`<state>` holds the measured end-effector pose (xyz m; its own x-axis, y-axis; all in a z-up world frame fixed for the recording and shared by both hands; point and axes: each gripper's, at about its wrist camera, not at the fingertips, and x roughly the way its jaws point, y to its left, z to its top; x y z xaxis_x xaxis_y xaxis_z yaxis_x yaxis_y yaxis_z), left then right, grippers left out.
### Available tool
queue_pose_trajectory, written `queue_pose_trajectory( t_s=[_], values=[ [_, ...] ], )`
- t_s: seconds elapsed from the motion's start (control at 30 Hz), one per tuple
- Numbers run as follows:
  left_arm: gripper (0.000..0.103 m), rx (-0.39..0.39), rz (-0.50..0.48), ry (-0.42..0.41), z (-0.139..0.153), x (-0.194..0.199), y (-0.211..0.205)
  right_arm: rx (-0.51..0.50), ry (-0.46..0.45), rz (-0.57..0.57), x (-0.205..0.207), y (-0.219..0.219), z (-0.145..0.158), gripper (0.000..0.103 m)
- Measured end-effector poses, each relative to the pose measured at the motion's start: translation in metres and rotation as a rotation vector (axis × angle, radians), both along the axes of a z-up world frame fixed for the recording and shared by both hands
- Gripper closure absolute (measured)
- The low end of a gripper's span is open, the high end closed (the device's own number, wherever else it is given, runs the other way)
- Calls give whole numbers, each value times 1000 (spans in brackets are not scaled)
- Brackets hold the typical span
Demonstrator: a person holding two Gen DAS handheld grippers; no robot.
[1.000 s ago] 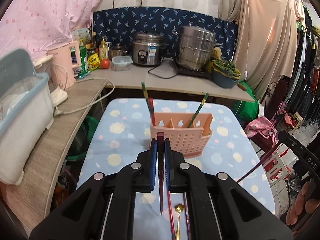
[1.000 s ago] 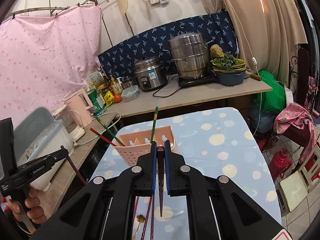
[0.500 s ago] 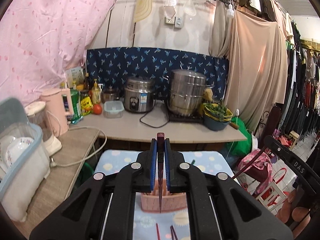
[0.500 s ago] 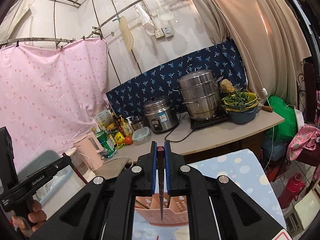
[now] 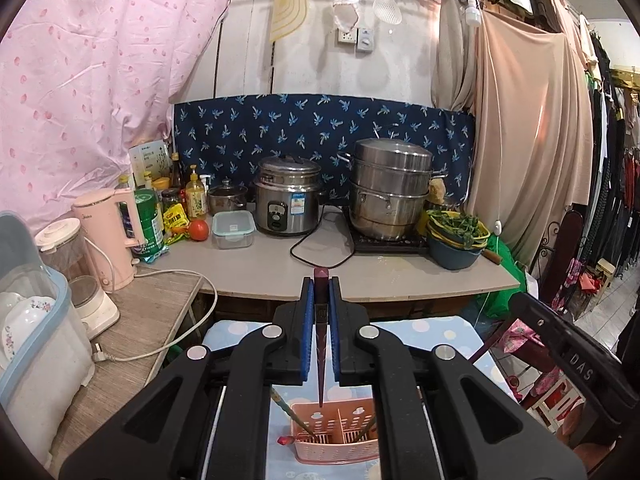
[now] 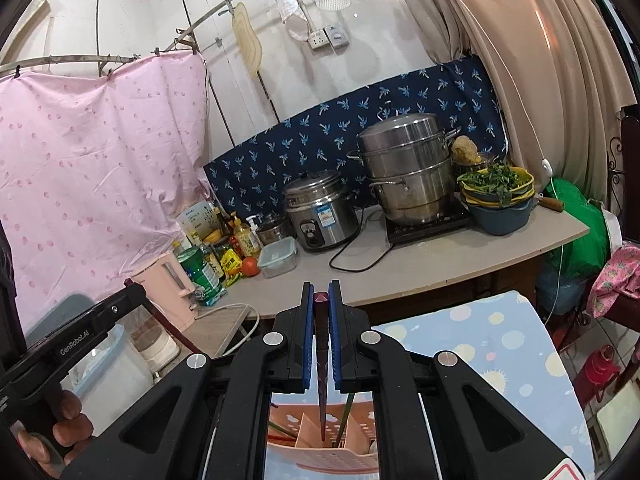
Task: Organize utensils
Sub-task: 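Open both tools to drop the dark red chopsticks into the basket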
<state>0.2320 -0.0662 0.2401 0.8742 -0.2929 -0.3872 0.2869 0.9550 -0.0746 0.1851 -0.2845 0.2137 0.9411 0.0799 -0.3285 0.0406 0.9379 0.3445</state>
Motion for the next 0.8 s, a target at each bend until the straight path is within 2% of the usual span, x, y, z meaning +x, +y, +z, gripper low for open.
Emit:
queue_pose_trajectory(
  t_s=[0.3,0.53,0.6,0.67,0.7,0.8],
  values=[
    [96,11,-2,74,-33,18,-2,24,99,2,24,-2,-43,96],
    [96,13,2,103,-45,23,-4,24,126,-1,25,-3,-55,93],
    [93,14,5,107,-46,22,-4,20,124,-6,23,-4,-55,92],
    [77,13,13,103,-45,21,-3,22,120,-6,19,-5,-54,92],
    [73,10,18,96,-44,19,-2,23,118,-7,18,-5,-54,92],
    [69,10,20,83,-41,12,0,22,111,-7,11,-6,-51,91]
  ],
)
